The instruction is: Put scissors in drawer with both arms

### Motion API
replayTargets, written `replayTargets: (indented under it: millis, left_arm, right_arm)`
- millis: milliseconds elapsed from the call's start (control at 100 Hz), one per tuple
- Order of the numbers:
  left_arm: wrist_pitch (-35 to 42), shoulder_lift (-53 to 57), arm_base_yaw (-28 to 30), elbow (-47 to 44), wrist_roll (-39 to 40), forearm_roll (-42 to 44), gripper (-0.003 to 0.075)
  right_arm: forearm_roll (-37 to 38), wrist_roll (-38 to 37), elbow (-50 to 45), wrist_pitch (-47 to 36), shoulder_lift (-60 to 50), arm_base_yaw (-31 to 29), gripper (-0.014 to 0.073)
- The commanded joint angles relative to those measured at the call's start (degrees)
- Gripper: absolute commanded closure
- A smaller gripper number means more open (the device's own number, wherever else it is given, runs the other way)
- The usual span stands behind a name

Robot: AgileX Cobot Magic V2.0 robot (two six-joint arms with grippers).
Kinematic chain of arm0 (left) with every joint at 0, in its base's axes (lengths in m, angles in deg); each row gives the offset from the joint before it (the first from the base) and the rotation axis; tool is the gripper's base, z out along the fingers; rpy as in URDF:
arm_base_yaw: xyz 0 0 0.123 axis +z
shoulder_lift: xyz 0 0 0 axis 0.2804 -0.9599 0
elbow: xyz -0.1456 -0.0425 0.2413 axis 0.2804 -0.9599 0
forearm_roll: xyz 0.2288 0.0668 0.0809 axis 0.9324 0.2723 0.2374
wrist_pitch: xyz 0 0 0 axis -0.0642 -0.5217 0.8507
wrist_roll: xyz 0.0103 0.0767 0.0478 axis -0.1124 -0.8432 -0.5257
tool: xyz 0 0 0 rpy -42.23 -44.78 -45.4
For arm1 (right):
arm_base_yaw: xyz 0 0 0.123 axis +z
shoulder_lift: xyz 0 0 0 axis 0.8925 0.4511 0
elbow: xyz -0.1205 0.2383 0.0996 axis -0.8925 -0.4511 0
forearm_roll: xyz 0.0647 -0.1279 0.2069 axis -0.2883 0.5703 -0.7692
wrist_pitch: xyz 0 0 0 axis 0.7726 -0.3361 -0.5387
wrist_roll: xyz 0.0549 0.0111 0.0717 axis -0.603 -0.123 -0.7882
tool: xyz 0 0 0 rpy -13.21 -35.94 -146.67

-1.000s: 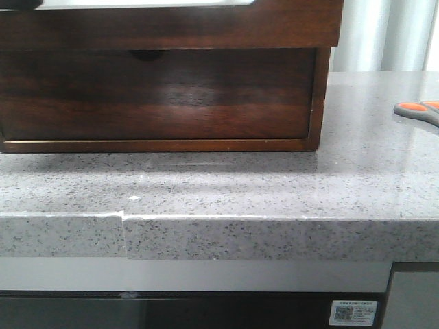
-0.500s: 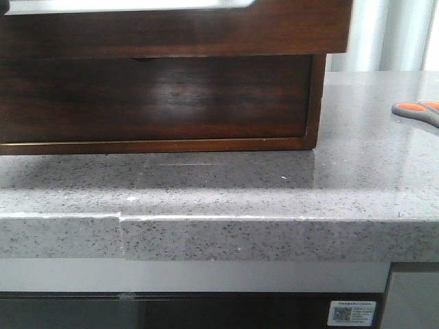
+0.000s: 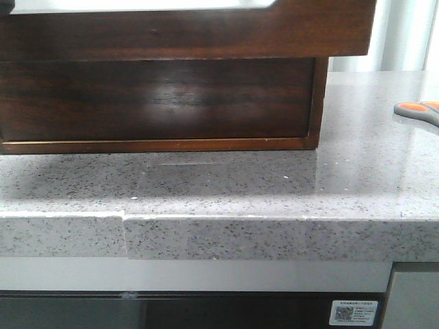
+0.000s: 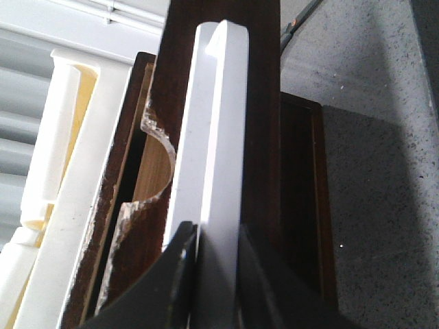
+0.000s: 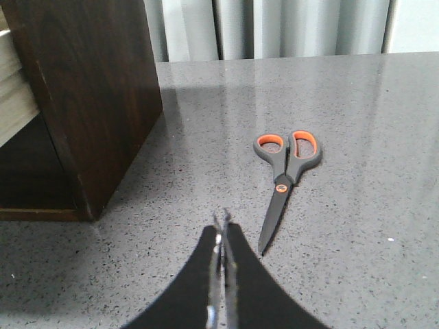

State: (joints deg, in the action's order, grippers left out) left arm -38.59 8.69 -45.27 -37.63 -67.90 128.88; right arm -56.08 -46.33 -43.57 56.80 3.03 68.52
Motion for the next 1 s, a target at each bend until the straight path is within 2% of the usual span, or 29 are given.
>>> replayTargets:
  millis: [0,100,280,480,620,770,850,920,990]
  left_arm:
    - [3.2,0.5,-0.6,1.8,1.4,-3.5,0.0524]
    - [3.2,0.5,-0.6,1.8,1.4,-3.5,0.0454]
    - [4.0,0.5,-0.6,1.8,1.4,-3.5,0.0454]
    - [8.9,0.7,-0.6,1.8,3.3,-3.5,0.0454]
    - [11.6,3.6,-0.6,1.8,8.0,-3.6,0.0454]
    - [12.3,9.2,-0.6,1.8,19.0,-3.8,0.0454]
    - [12.3,12.5,-0.6,1.8,22.3,-3.8,0.0455]
    - [12.1,15.4,-0.6,1.8,23.6,-4.0,0.0456]
    - [11.5,17.9,-0.6,1.8,25.7,-4.0,0.0456]
  right_arm:
    - [0.1,0.2,2.2,-4.3,0.9,0.1,0.0665]
    - [0.1,0.2,2.2,-4.3,0.9,0.1,0.0665]
    - [0.1,0.2,2.2,-4.3,0.9,0.1,0.0665]
    - [0.1,0.2,2.2,-3.9,0.9,0.1,0.0665]
    - [0.1,0.2,2.3,-3.8,1.3,0.1,0.0665]
    - [0.0,0.2,4.2,-3.3,4.7,0.1,0.0664]
    - [0.0,0.2,6.6,-1.4,8.6,0.0,0.0662]
    - [0.0,0.2,9.4,0.5,12.8,0.0,0.0633]
    - [0.0,0.2,12.6,2.7,17.7,0.0,0.0564]
